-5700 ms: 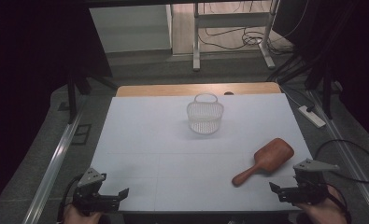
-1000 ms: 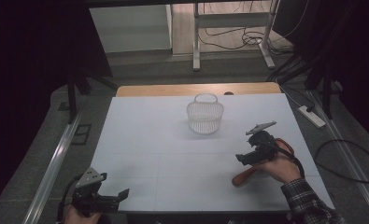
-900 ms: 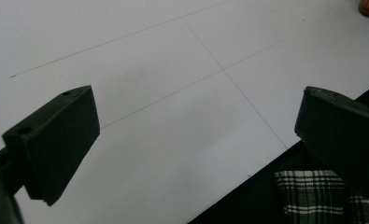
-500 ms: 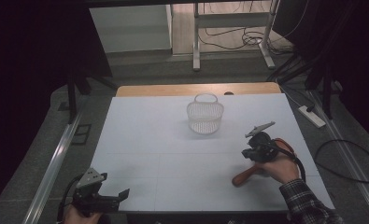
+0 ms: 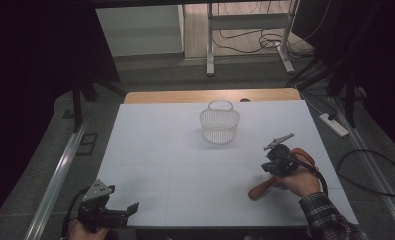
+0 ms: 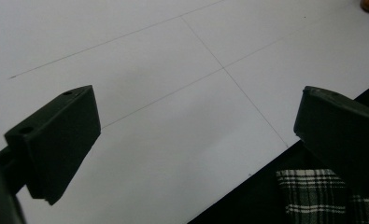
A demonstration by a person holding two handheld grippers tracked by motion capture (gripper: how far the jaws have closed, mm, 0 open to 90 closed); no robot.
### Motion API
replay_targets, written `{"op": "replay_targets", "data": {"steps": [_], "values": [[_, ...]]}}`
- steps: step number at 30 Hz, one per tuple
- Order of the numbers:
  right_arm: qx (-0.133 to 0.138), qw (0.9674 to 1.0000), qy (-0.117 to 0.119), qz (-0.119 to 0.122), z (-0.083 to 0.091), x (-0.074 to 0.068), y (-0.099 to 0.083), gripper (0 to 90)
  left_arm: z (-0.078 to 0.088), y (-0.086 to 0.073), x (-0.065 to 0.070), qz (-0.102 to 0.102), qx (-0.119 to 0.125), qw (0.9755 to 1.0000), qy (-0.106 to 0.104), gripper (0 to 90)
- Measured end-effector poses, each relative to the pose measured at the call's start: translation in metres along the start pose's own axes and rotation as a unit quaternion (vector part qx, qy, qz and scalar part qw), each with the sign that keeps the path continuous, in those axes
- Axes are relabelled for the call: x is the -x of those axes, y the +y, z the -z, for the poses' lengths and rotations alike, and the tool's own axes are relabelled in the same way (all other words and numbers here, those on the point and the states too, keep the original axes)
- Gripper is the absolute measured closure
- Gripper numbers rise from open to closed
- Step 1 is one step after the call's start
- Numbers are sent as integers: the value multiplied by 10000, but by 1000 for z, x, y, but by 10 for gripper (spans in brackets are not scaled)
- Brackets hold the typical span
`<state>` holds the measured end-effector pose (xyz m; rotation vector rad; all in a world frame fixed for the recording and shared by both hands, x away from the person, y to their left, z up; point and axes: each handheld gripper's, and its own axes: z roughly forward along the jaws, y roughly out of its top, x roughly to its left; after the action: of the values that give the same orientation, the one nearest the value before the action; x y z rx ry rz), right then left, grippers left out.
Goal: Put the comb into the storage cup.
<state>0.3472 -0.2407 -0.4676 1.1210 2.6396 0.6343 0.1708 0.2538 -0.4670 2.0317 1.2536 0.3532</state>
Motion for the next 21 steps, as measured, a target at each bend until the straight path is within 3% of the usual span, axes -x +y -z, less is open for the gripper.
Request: {"op": "replay_targets", "data": {"steps": [13,21], "values": [[-282,9996,23,55,-14,-2,-7,894,0,0,0,-17,4,10000,-5,16],[-406,9991,70,-39,-15,-2,-15,895,0,0,0,-24,1,10000,3,17]]}}
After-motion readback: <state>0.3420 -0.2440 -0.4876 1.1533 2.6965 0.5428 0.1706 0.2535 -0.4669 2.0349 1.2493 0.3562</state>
